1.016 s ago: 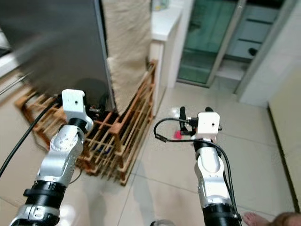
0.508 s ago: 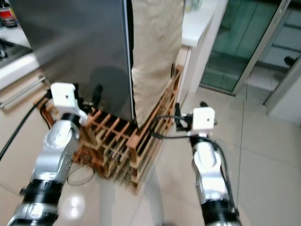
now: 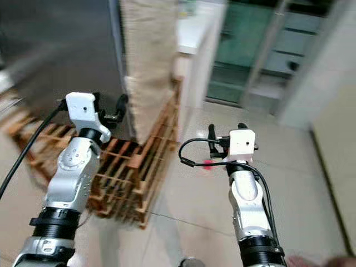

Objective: Restocking fridge

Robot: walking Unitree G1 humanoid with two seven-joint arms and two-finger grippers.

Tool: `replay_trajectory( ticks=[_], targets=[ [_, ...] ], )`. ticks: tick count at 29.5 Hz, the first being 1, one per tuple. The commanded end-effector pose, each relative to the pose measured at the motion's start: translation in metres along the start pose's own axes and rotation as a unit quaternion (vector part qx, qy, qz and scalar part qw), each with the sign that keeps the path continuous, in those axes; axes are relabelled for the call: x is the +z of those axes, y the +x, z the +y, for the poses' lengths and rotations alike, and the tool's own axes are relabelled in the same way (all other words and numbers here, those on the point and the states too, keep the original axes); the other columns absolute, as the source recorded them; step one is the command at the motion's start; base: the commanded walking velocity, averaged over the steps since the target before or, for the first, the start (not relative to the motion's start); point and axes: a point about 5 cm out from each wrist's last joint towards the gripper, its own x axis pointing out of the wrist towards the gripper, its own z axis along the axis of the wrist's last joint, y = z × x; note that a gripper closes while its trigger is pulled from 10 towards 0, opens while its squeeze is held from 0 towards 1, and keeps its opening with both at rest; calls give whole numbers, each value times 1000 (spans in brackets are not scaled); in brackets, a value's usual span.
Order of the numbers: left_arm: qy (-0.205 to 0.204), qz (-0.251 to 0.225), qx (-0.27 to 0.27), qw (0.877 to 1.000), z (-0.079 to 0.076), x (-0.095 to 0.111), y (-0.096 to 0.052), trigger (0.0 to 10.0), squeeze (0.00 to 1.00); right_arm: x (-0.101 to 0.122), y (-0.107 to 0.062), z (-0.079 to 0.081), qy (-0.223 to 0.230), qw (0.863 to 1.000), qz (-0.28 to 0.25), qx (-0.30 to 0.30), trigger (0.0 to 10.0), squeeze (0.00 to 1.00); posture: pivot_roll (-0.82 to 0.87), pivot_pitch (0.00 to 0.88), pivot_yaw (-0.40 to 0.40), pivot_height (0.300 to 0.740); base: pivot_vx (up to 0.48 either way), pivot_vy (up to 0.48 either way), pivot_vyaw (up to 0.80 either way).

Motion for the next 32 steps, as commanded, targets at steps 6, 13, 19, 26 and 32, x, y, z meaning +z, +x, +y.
replay_trajectory(
  ticks=[6, 13, 19, 26, 32],
  targets=[
    [3, -3, -2, 1000, -11, 7, 15, 10000, 0, 5, 2, 1, -4, 1000, -11, 5, 10000, 0, -147, 0, -18, 740, 0, 0, 0],
    [-8, -7, 46, 999, -11, 19, 40, 10000, 0, 6, 2, 5, -4, 1000, -14, 10, 10000, 0, -154, 0, -23, 740, 0, 0, 0],
    [-13, -34, 86, 996, 0, 35, 51, 10000, 0, 7, 0, 2, -9, 1000, -15, 9, 10000, 0, -178, 0, -10, 740, 0, 0, 0],
    [-10, -53, 101, 993, 5, 41, 50, 10000, 0, 4, -4, 0, -10, 1000, -10, 7, 10000, 0, -182, 0, -8, 740, 0, 0, 0],
    [5, -63, 81, 995, -4, 41, 48, 10000, 0, 2, -5, 2, -8, 1000, -4, 11, 10000, 0, -174, 0, -9, 740, 0, 0, 0]
  ],
)
